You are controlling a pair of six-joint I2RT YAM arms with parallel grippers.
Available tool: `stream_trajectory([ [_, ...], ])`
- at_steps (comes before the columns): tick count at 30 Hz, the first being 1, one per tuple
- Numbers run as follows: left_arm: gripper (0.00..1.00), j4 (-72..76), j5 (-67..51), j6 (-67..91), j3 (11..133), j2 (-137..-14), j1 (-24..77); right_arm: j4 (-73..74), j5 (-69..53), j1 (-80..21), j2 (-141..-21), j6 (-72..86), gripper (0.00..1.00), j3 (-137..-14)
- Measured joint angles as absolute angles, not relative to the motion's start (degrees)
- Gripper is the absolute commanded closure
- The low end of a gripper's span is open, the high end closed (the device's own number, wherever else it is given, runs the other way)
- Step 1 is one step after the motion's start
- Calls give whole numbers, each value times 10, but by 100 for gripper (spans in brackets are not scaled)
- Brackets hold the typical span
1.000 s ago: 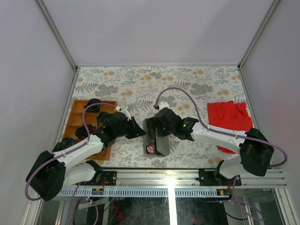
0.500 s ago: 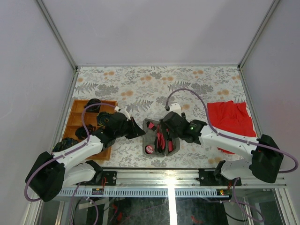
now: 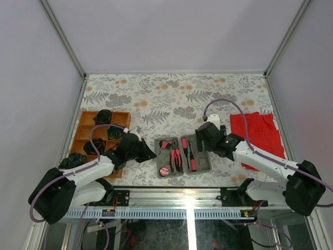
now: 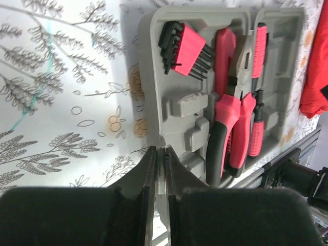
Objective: Sort the tools into containers
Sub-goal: Open the storage box at the center of the board, then adjust the pliers in the storage box.
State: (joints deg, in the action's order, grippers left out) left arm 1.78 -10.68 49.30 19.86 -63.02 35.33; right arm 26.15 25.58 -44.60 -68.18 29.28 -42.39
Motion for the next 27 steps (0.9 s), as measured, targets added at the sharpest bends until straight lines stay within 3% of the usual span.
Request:
stream_trajectory([
  [3,100,36,-104,505,175,-630,354,257,247,-445,-677,283,12,-424],
  [11,100,96,-105,528,145,-630,353,198,109,-445,-674,270,33,-426],
  [15,100,122,-108,533,138,-639,353,179,57,-458,-694,284,34,-442],
  [22,100,153,-111,546,135,-657,353,183,80,-548,-793,314,45,-516],
  [27,100,164,-98,569,121,-646,353,189,100,-555,-808,340,49,-512],
])
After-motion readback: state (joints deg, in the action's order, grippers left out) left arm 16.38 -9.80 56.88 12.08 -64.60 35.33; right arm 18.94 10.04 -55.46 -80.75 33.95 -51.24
